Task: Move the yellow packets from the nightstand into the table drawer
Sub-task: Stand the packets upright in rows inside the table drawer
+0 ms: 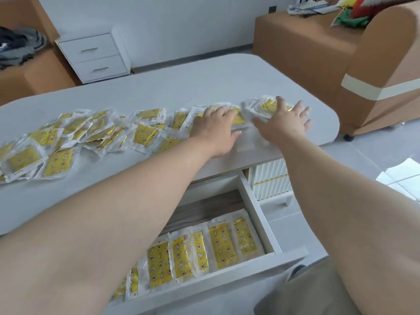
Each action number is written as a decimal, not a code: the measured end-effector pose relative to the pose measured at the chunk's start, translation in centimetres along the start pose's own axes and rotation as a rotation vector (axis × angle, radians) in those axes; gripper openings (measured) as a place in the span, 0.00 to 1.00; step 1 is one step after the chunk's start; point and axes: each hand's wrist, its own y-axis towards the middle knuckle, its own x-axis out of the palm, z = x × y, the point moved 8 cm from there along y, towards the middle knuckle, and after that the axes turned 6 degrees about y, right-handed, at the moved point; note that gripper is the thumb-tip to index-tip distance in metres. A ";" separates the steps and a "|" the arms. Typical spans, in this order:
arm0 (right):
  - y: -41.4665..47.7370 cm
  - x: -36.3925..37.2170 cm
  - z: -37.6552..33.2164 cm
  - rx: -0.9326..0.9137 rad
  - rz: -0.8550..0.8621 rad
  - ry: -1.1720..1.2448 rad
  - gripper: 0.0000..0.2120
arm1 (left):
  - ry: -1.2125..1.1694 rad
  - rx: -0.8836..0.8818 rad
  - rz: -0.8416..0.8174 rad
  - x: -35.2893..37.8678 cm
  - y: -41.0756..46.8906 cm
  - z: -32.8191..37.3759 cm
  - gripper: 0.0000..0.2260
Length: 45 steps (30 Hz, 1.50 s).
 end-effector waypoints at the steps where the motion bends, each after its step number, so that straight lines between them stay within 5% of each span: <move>1: 0.5 0.2 0.2 0.019 -0.019 0.023 0.43 | 0.021 -0.017 -0.062 0.9 1.1 0.2 0.28; 6: 2.7 2.1 -0.3 0.026 -0.128 -0.024 0.44 | 0.056 -0.056 -0.258 4.3 2.9 0.7 0.26; 11: 2.1 3.6 -3.1 -0.080 -0.197 -0.090 0.31 | 0.057 -0.053 -0.213 4.5 1.4 -0.9 0.22; 15: -0.6 5.5 -6.3 -0.186 -0.249 -0.178 0.30 | 0.038 -0.085 -0.200 3.9 -1.9 -4.0 0.21; 21: -7.9 8.9 -11.9 -0.338 -0.318 -0.307 0.33 | -0.067 -0.078 -0.101 3.7 -7.7 -9.8 0.15; 33: -13.3 11.2 -15.0 -0.347 -0.351 -0.306 0.36 | -0.228 -0.012 0.031 3.9 -12.6 -14.5 0.16; 38: -13.9 10.7 -15.0 -0.319 -0.399 -0.263 0.40 | -0.045 -0.017 0.263 0.1 -14.6 -14.0 0.14; 41: -14.6 10.2 -15.1 -0.341 -0.375 -0.278 0.39 | 0.038 -0.163 0.233 -2.0 -16.2 -14.4 0.12; 45: -15.6 9.6 -15.6 -0.392 -0.331 -0.324 0.33 | -0.036 -0.507 0.000 -2.9 -19.3 -16.4 0.15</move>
